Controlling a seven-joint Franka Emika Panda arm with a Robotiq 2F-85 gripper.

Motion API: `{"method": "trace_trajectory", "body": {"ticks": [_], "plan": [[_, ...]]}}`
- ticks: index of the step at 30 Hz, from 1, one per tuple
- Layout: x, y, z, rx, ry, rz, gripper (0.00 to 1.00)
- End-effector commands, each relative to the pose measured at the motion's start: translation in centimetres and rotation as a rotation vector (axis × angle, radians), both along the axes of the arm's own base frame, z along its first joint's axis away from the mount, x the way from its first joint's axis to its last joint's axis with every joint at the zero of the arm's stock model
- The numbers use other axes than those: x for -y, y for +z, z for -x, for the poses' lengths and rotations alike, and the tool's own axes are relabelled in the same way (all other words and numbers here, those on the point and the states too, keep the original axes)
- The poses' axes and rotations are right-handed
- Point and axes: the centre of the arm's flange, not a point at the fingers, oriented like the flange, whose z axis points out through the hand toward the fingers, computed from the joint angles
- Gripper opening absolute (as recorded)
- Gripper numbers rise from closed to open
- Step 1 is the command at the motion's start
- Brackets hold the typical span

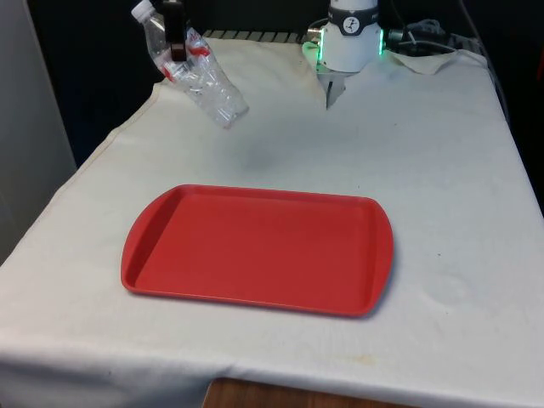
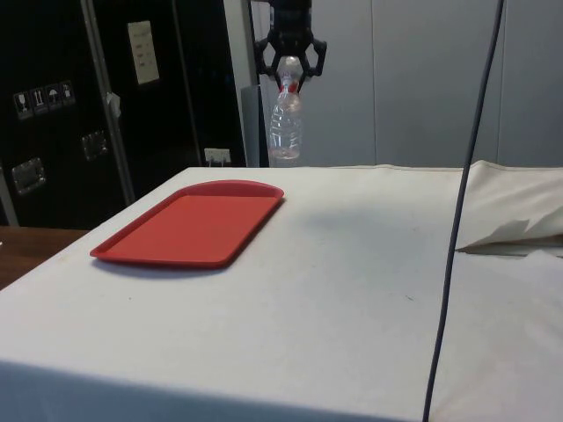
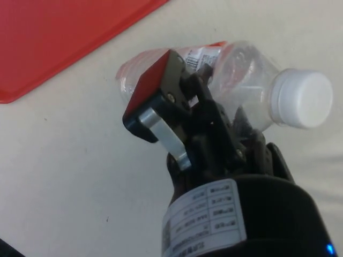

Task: Place the bottle upright on the tray.

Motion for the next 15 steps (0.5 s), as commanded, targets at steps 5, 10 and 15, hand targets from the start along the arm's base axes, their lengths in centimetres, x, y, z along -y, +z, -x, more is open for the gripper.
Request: {"method": "trace_trajectory", "body": {"ticks": [5, 10, 15], "plan": [[-0.09, 0.10, -0.09, 0.004, 0.028, 0.000, 0.34], [-0.15, 0.06, -0.15, 0.000, 0.061, 0.003, 0.34], [-0.24, 0.10, -0.29, 0.000, 0.095, 0.007, 0.34]]}}
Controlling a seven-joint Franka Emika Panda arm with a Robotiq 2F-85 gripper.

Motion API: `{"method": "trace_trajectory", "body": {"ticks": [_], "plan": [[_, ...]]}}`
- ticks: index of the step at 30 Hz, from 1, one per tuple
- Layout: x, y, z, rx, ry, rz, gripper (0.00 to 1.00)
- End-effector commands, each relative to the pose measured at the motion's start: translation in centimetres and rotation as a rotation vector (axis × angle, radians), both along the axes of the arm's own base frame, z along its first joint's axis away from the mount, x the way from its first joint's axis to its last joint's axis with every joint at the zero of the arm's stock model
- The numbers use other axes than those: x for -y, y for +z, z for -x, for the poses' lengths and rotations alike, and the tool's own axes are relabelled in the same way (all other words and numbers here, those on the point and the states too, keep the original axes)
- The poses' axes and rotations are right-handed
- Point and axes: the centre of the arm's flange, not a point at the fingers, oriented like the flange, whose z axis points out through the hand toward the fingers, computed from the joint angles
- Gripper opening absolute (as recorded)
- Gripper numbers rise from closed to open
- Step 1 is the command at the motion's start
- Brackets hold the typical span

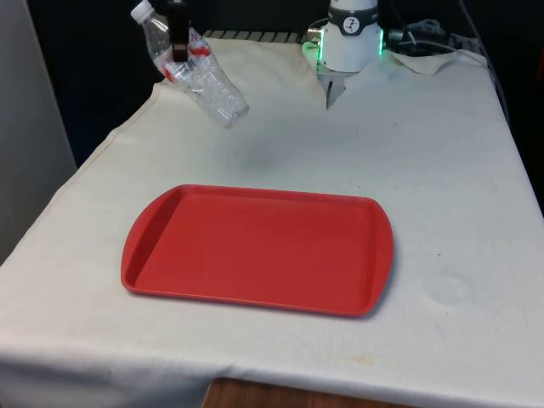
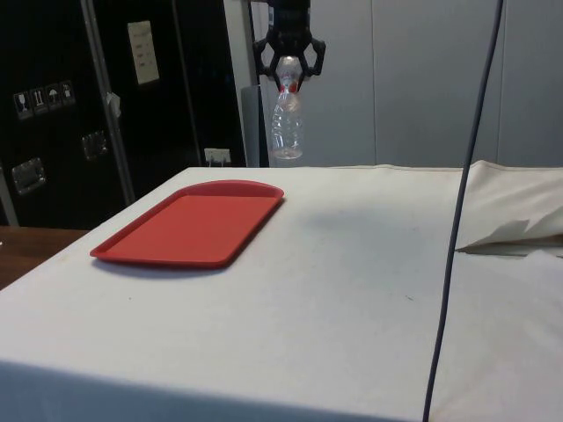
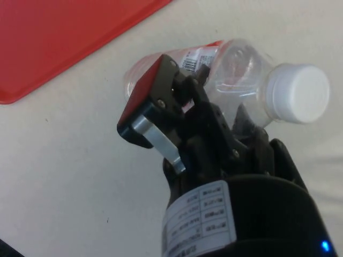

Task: Place the bottle upright on the tray.

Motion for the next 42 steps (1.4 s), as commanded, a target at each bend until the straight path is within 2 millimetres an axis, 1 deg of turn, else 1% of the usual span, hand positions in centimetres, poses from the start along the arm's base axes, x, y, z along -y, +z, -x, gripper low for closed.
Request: {"method": "trace_trajectory", "body": {"ticks": [1, 42], "plan": [[-0.1, 0.2, -0.1, 0.007, 0.014, -0.006, 0.34], [-0.6, 0.1, -1.0, 0.000, 0.245, 0.029, 0.34]]}}
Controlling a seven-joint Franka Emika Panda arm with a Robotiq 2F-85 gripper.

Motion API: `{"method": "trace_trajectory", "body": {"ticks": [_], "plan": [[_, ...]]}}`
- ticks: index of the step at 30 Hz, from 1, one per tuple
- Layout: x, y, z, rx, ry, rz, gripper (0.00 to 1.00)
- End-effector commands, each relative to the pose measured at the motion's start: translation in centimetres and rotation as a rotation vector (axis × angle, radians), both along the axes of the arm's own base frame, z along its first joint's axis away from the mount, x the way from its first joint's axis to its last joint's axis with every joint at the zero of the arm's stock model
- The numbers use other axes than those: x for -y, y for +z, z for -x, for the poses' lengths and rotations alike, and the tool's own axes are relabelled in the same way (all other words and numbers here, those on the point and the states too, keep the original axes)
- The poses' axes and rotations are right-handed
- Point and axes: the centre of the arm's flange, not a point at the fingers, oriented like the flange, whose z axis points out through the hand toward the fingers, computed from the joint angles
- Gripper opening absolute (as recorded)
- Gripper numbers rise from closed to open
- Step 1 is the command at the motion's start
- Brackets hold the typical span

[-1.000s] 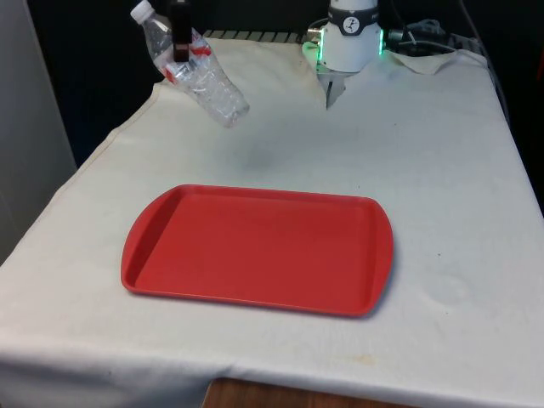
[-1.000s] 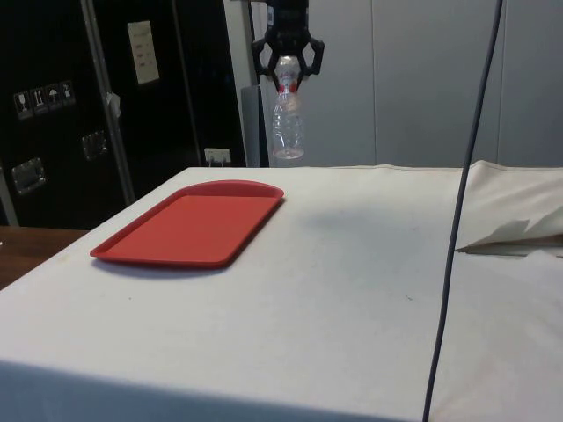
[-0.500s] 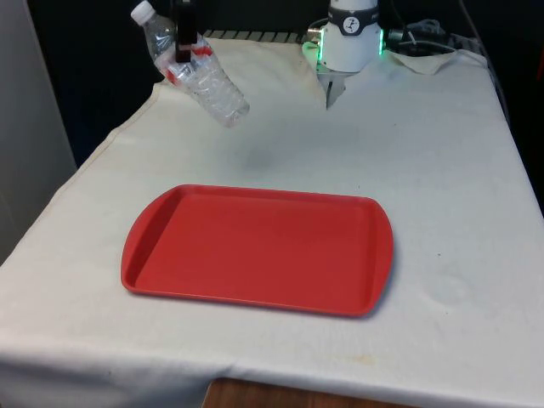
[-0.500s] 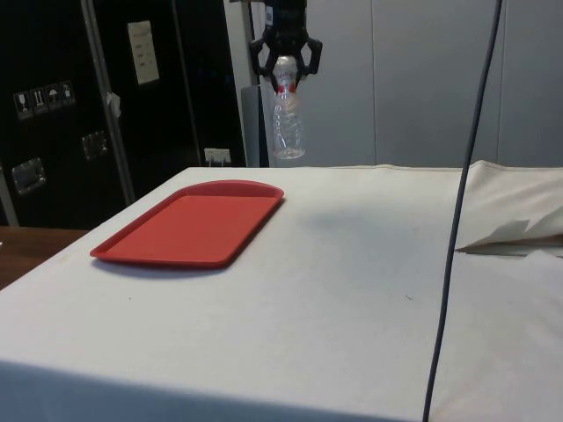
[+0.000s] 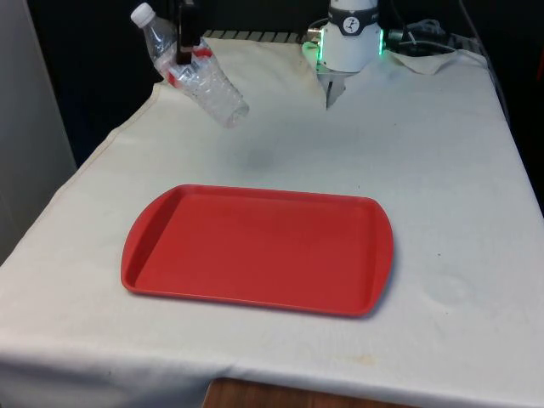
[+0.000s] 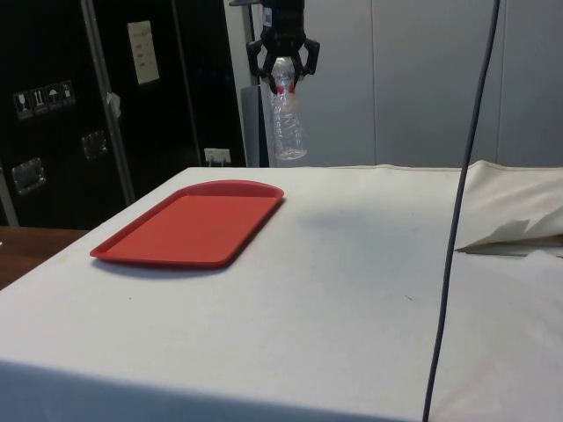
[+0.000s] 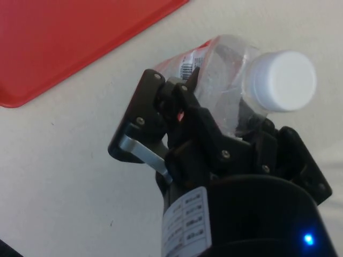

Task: Place the bottle upright on the tray.

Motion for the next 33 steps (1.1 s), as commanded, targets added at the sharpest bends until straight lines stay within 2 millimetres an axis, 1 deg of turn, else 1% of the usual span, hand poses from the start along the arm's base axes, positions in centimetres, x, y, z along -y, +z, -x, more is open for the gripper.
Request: {"method": "trace_trajectory", "body": {"ticks": [1, 33], "plan": [[-0.04, 0.03, -0.08, 0.010, 0.011, -0.008, 0.34], [-0.22, 0.06, -0.43, 0.003, 0.213, 0.018, 0.34]]}}
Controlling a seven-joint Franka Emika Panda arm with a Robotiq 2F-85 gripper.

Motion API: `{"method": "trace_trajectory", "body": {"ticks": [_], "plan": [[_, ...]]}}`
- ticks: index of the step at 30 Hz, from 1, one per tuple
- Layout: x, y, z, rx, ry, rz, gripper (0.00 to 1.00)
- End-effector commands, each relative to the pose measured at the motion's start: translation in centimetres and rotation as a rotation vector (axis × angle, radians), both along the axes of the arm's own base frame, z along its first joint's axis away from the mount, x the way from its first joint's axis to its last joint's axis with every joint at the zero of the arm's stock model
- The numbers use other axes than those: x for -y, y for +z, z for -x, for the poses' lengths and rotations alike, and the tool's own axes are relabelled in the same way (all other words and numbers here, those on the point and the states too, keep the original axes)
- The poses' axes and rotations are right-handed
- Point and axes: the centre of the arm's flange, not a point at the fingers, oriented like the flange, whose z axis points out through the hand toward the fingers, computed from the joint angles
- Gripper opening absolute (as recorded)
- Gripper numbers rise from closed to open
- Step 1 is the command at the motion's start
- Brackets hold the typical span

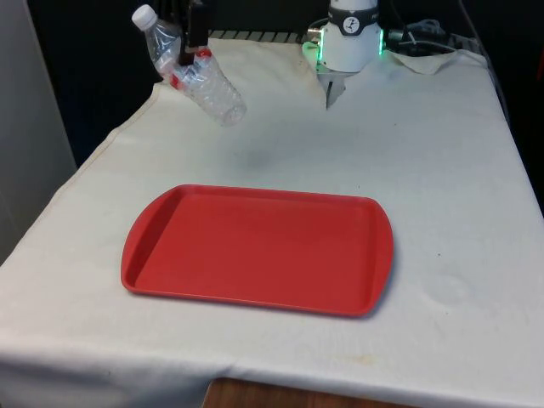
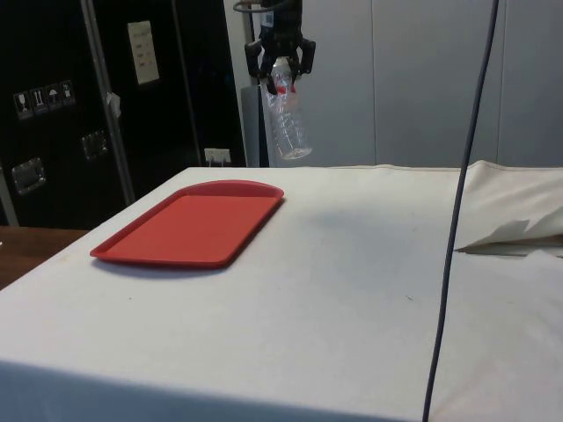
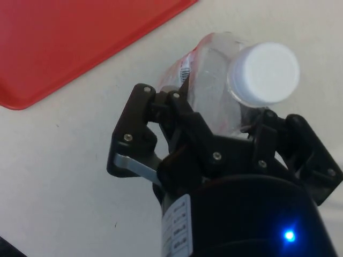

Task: Place the bottle upright on the tray.

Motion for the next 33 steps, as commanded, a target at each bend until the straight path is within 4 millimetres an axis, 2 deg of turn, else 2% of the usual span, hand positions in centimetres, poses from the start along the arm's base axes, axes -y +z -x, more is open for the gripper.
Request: {"method": "trace_trajectory", "body": {"ticks": [1, 33], "plan": [[-0.15, 0.04, -0.10, 0.011, 0.014, -0.007, 0.34], [-0.31, 0.14, -0.38, 0.009, 0.203, 0.024, 0.34]]}}
